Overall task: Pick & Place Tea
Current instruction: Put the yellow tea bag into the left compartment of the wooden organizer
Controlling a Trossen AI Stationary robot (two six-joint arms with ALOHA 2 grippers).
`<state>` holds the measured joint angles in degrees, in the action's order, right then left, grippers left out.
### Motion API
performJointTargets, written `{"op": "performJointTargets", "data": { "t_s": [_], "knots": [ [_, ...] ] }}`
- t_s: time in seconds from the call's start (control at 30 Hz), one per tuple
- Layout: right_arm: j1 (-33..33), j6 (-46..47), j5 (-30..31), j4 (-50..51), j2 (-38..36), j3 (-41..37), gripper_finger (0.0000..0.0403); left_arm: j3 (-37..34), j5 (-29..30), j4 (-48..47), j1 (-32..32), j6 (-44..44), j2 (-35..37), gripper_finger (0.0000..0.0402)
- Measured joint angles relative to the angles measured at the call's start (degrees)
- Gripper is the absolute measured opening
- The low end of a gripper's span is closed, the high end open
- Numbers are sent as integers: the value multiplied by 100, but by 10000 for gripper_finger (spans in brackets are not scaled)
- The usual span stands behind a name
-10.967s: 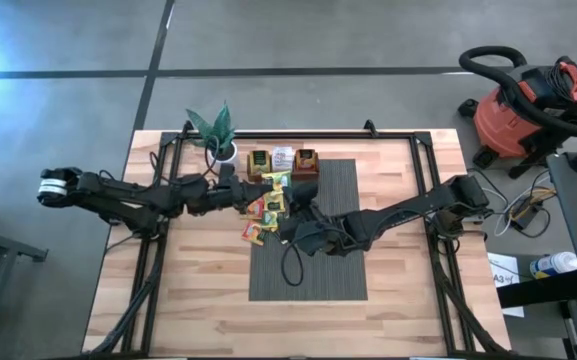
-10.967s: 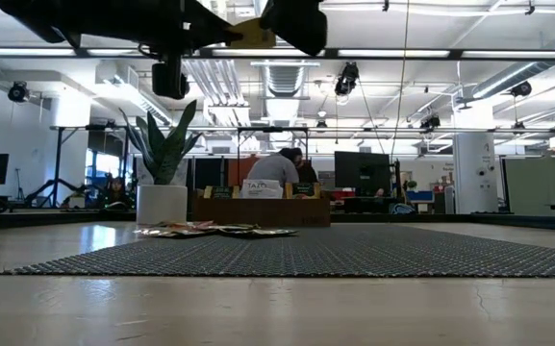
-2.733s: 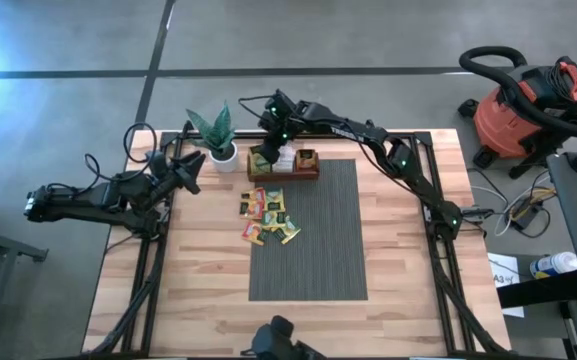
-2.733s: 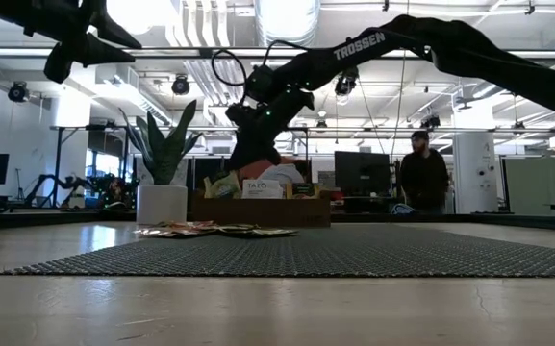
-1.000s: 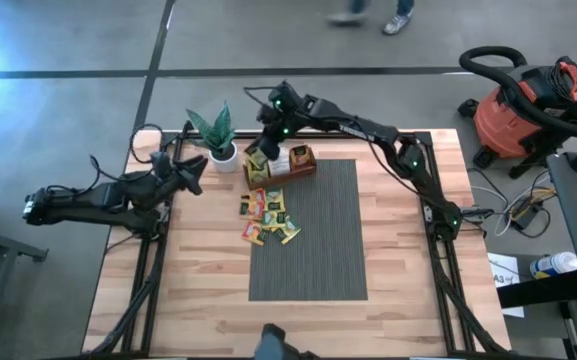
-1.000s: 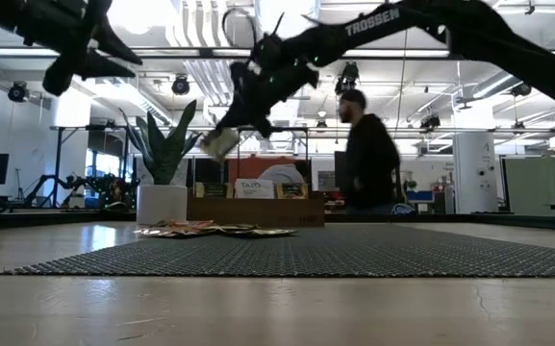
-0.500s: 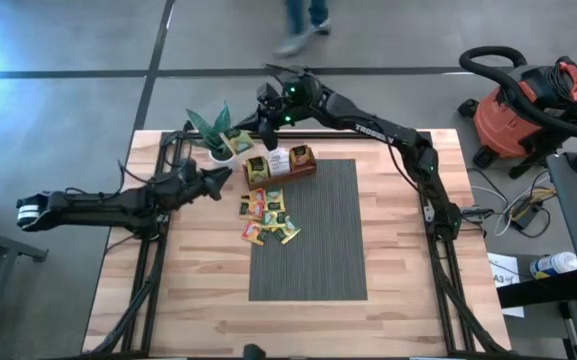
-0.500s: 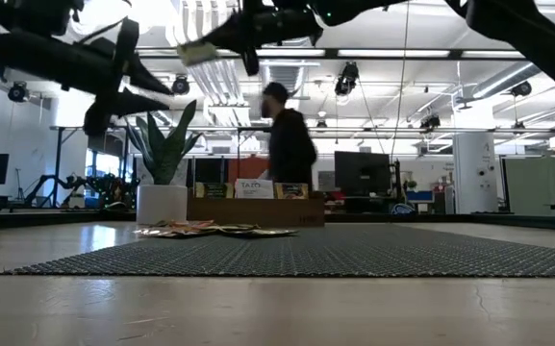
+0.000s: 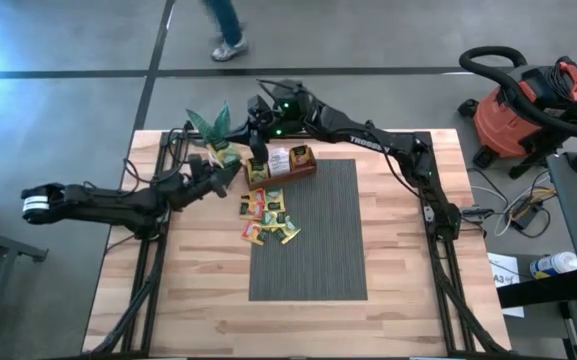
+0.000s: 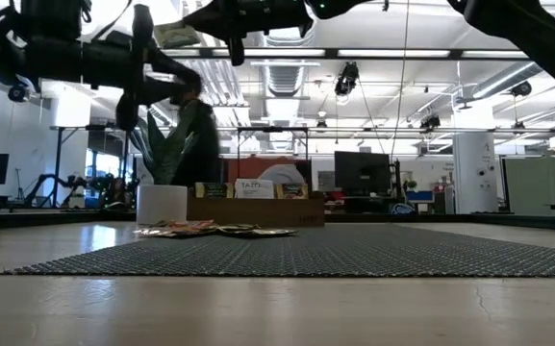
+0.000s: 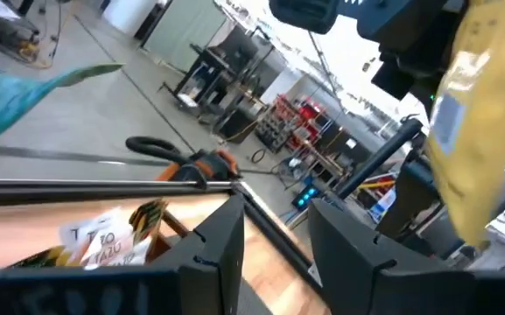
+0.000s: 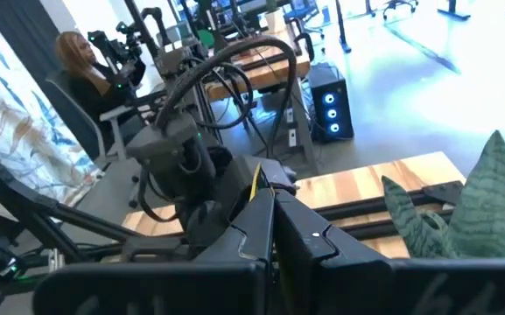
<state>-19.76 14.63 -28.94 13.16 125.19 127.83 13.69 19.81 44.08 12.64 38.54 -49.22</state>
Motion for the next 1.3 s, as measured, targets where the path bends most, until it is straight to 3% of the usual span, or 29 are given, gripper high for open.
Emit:
{"op": "performJointTargets", "data": {
  "t_s": [0.4, 0.87, 1.17, 1.3],
  "knots": [
    [4, -142, 62, 120, 0, -47, 8, 70, -82, 498, 0, -270, -15, 124],
    [-21, -901, -151, 1461, -136, 31, 9, 70, -71, 445, 0, -487, 117, 124],
    [-129, -1078, 38, 1403, -306, 40, 8, 72, -48, -835, 0, -453, 159, 124],
    [-203, -1075, 62, 1401, -326, 0, 8, 21, -48, -962, 0, -367, 161, 124]
  ]
}}
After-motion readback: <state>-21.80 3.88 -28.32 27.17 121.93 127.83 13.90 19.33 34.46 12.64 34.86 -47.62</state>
